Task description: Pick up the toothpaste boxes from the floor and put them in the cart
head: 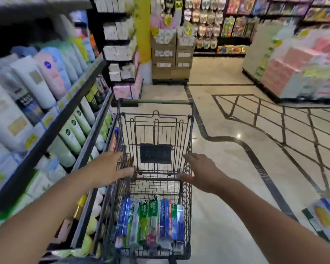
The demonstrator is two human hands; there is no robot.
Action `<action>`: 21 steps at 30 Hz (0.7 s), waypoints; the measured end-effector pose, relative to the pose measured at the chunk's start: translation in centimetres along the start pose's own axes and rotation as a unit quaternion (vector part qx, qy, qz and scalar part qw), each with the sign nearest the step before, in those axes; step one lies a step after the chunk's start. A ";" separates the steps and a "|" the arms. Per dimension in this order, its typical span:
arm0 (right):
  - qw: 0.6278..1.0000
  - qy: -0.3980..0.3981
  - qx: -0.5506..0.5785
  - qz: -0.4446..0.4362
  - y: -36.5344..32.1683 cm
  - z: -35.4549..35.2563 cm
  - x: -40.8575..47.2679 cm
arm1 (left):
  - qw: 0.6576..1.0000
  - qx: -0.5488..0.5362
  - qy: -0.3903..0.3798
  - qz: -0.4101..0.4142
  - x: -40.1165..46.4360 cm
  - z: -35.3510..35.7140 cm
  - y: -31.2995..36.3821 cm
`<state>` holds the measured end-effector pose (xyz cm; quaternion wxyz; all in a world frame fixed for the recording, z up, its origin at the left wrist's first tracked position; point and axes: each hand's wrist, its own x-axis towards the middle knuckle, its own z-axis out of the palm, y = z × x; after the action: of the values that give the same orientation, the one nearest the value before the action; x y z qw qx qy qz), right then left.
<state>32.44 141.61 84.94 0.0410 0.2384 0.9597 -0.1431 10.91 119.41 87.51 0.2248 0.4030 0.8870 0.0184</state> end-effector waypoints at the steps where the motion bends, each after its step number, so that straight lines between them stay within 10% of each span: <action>1: 1.000 -0.008 -0.017 -0.016 0.1 0.0 -0.5 | 1.000 -0.010 0.004 -0.014 -1.2 0.4 0.2; 21: 0.928 -0.093 -0.108 -0.344 -22.5 5.6 -9.3 | 0.933 -0.169 0.140 -0.285 -35.1 10.5 -12.9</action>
<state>30.18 116.79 86.73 0.1038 -0.1267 0.9843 -0.0651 26.26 83.79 88.78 0.1593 0.0830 0.9707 0.1593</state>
